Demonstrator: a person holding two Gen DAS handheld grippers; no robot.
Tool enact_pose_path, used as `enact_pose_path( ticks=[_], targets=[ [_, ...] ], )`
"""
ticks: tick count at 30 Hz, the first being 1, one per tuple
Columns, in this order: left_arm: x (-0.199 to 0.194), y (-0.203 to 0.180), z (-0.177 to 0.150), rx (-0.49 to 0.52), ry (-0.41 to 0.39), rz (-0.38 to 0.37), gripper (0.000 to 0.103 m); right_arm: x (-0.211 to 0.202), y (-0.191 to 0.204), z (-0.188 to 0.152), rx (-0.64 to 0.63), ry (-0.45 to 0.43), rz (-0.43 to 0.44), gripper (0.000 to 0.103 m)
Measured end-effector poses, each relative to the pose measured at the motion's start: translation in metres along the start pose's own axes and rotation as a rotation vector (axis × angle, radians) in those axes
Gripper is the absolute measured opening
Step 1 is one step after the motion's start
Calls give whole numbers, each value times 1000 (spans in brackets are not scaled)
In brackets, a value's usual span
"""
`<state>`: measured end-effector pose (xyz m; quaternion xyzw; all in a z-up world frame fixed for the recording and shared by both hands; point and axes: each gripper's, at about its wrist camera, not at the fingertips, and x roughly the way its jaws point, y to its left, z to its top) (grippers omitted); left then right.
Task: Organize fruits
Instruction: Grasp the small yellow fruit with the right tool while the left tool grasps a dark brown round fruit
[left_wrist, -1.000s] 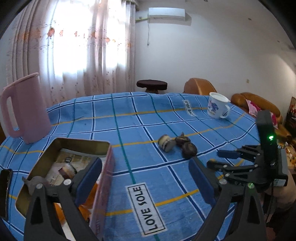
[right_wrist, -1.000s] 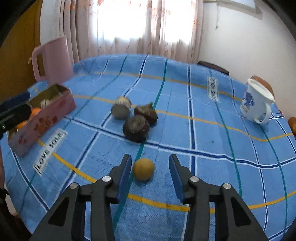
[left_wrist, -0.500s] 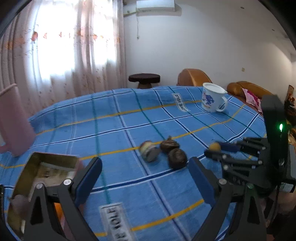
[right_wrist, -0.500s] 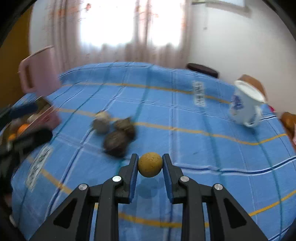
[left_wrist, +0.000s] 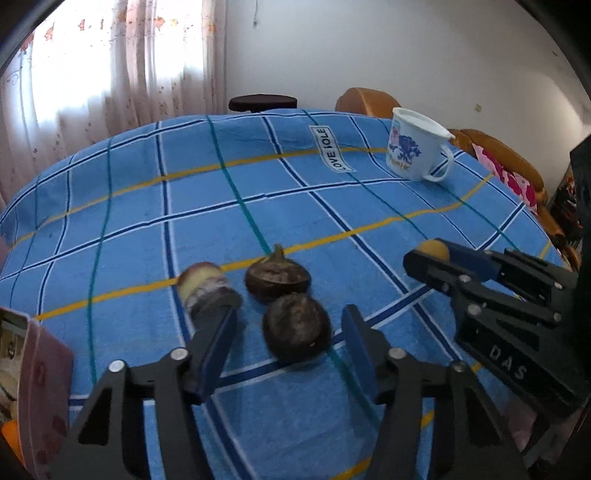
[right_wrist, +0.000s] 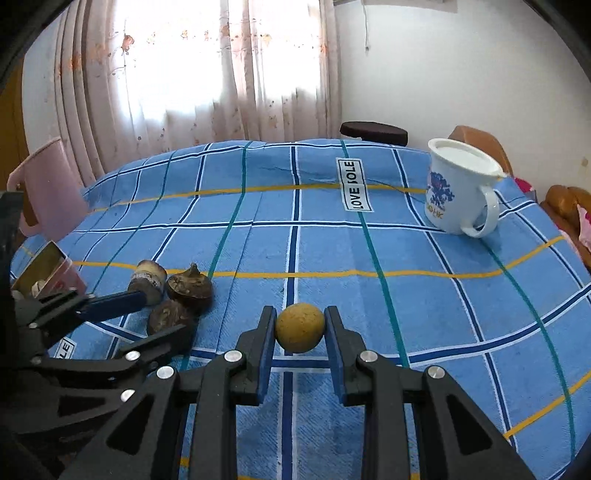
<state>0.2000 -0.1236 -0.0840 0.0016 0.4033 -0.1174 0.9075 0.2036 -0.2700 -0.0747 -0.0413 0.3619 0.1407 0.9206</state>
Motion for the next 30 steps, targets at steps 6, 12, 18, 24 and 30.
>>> enact_pose_path(
  ticks=[6, 12, 18, 24, 30],
  targets=[
    [13, 0, 2, -10, 62, -22, 40, 0, 6, -1, -31, -3, 6, 28],
    [1, -2, 0, 6, 7, -39, 39, -11, 7, -2, -41, -61, 17, 28],
    [-16, -5, 0, 25, -82, -28, 40, -20, 7, -3, -44, -109, 40, 28],
    [-25, -1, -1, 8, -141, -30, 40, -27, 8, -4, -49, -148, 54, 28],
    [-37, 3, -3, -14, -209, -27, 39, -37, 10, -7, -59, -203, 73, 28]
  ],
)
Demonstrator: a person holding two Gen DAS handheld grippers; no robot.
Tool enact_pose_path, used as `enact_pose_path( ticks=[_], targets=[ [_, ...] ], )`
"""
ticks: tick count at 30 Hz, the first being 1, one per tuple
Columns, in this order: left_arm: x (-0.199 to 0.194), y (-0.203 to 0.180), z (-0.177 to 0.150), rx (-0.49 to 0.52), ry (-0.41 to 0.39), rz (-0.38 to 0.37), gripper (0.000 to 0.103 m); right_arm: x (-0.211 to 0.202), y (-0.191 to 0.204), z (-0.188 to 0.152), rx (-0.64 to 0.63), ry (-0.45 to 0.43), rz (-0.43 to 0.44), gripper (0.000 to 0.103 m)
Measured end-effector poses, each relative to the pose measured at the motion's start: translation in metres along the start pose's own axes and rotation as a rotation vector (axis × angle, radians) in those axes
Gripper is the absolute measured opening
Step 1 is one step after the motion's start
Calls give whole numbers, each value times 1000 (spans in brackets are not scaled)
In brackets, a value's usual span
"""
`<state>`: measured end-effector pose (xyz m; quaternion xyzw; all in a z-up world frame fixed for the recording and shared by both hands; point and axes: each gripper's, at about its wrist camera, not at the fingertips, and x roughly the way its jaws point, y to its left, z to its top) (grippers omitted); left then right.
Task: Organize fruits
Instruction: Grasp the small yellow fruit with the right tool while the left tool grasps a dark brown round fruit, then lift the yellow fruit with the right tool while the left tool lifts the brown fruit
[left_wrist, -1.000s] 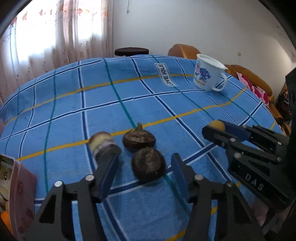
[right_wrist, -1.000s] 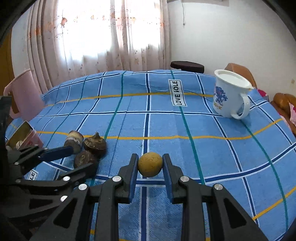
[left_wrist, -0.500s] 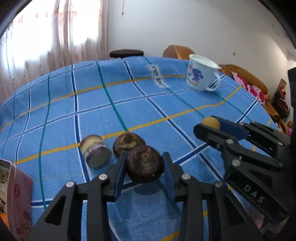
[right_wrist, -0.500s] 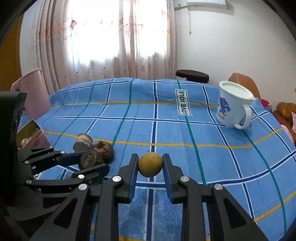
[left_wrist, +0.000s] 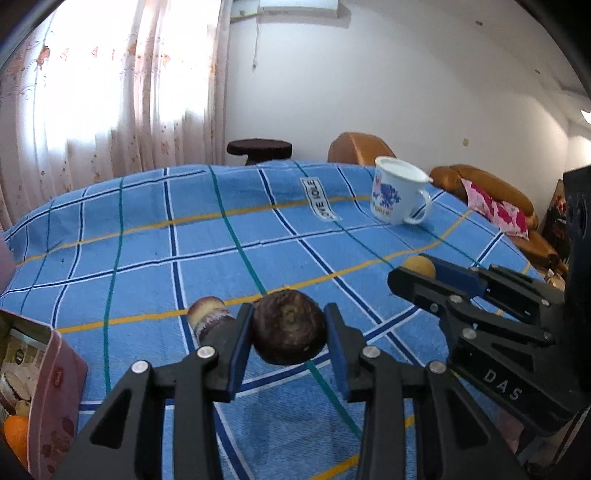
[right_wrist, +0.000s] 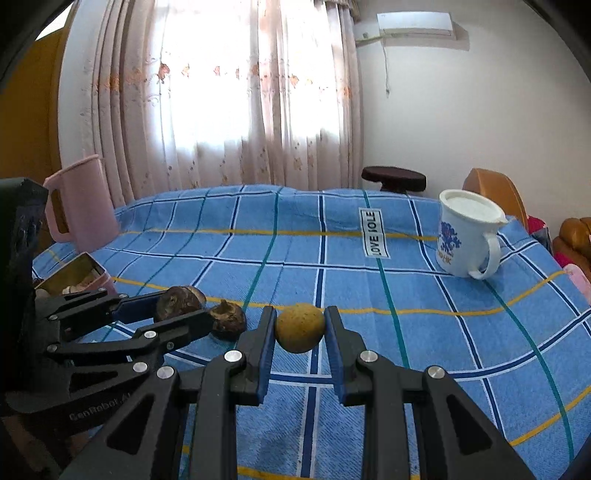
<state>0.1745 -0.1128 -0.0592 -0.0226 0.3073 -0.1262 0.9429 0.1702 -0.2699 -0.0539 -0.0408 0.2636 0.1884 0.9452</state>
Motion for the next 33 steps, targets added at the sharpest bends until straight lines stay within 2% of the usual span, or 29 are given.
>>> enact_pose_path(
  ticks=[13, 33],
  targets=[
    [-20, -8, -4, 30, -105, 40, 40, -13, 3, -1, -22, -78, 16, 28],
    [-41, -11, -9, 47, -220, 89, 40, -31, 8, -4, -53, -173, -1, 28]
  ],
)
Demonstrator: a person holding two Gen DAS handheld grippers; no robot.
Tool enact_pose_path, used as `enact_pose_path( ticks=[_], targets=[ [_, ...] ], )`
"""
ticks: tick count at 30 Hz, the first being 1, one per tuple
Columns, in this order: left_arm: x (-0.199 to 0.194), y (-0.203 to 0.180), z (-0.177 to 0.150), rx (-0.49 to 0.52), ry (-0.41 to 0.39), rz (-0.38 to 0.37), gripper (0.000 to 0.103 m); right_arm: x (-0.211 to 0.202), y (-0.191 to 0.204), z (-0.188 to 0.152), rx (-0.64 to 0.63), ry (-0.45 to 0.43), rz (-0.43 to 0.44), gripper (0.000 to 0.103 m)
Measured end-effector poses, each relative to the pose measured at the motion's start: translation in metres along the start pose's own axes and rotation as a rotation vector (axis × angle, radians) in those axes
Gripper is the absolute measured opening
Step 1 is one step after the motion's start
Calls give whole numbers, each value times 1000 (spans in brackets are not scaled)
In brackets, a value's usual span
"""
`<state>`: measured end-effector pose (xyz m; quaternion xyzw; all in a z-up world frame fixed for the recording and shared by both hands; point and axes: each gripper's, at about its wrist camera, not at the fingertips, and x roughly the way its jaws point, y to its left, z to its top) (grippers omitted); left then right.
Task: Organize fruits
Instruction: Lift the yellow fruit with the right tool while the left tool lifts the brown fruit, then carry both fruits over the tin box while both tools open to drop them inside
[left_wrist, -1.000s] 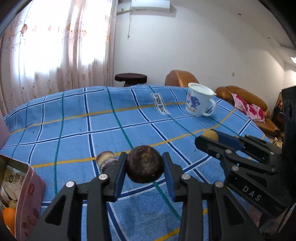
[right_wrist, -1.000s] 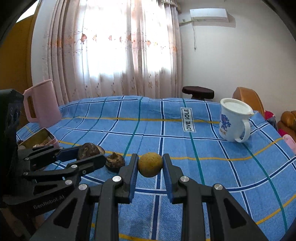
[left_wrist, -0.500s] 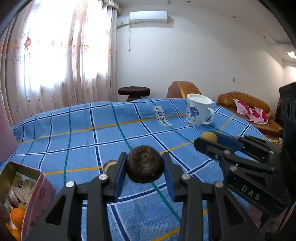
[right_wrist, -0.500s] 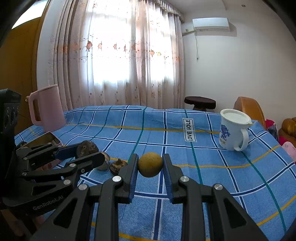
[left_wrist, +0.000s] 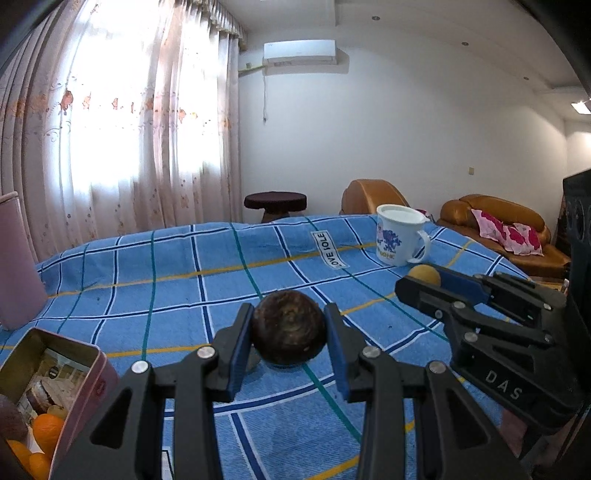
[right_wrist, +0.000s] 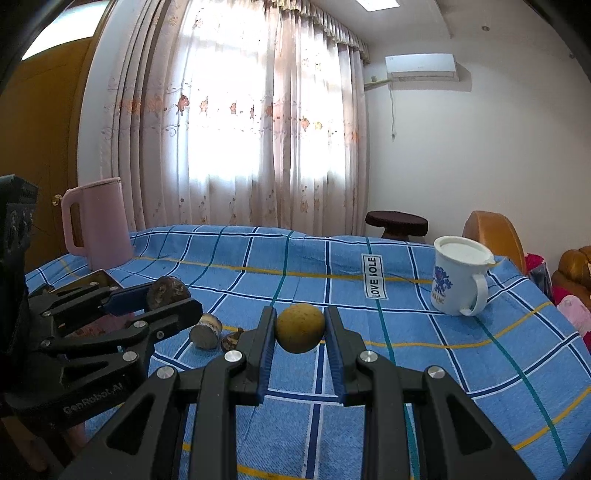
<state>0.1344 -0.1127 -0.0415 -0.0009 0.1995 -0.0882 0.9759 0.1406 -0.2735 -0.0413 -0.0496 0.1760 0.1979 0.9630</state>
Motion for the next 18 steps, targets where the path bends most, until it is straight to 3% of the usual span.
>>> enact_pose_path(
  ticks=[10, 18],
  targets=[
    [-7, 1, -1, 5, -17, 4, 40, -3, 6, 1, -10, -13, -7, 28],
    [-19, 31, -6, -40, 6, 32, 40, 7, 39, 8, -22, 6, 71, 28]
  ],
)
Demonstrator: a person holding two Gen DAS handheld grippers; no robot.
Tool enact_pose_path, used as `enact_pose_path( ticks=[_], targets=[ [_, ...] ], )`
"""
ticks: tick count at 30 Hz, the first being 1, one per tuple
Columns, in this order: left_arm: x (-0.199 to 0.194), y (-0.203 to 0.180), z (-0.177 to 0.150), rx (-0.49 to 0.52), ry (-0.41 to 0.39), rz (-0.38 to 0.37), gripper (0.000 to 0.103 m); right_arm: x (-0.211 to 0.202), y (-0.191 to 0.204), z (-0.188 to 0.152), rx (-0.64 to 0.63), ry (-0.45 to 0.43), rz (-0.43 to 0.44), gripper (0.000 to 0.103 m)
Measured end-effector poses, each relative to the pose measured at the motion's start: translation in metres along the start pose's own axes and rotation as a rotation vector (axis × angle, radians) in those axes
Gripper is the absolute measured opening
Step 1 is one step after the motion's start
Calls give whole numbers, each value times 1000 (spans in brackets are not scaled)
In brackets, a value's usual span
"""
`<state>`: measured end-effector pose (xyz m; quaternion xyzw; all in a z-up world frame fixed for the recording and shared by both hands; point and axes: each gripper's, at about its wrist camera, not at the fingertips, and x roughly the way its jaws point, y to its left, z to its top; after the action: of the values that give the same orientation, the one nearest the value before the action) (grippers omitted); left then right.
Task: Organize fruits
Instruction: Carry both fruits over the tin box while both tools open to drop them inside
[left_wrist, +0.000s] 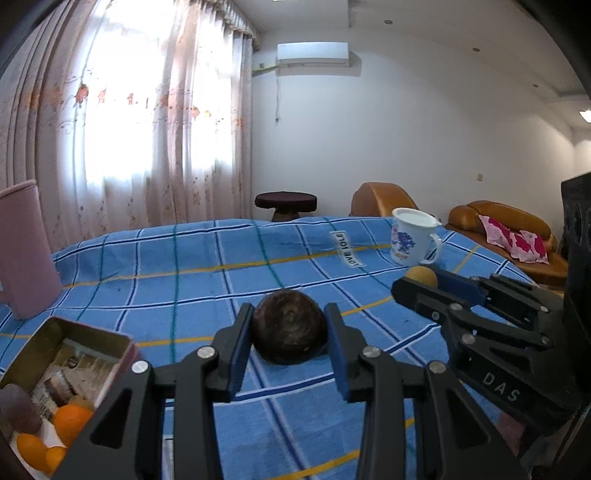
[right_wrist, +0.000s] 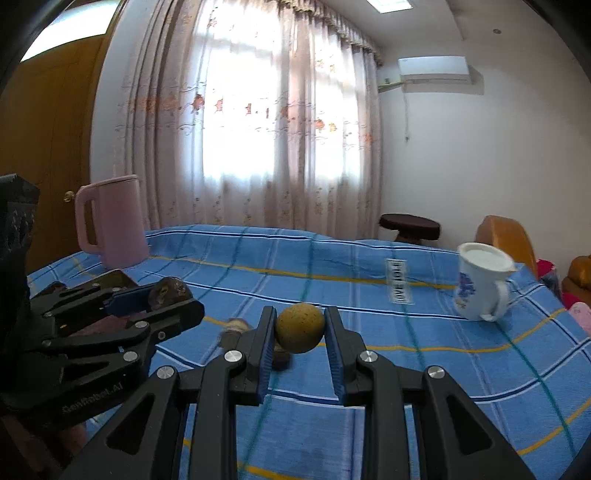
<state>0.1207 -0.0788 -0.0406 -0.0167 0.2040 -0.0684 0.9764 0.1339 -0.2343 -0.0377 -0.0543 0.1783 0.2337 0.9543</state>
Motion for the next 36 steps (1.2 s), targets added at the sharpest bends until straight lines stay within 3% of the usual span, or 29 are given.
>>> enact_pose_path(
  ticks=[19, 24, 36],
  targets=[
    [-66, 121, -4, -136, -21, 181, 39, 37, 130, 31, -110, 34, 260, 28],
    [-76, 152, -13, -170, -1, 247, 40, 48, 165, 28, -143, 60, 322, 28],
    [-87, 197, -37, -241, 47, 320, 40, 78, 215, 8, -205, 169, 411, 28]
  ],
)
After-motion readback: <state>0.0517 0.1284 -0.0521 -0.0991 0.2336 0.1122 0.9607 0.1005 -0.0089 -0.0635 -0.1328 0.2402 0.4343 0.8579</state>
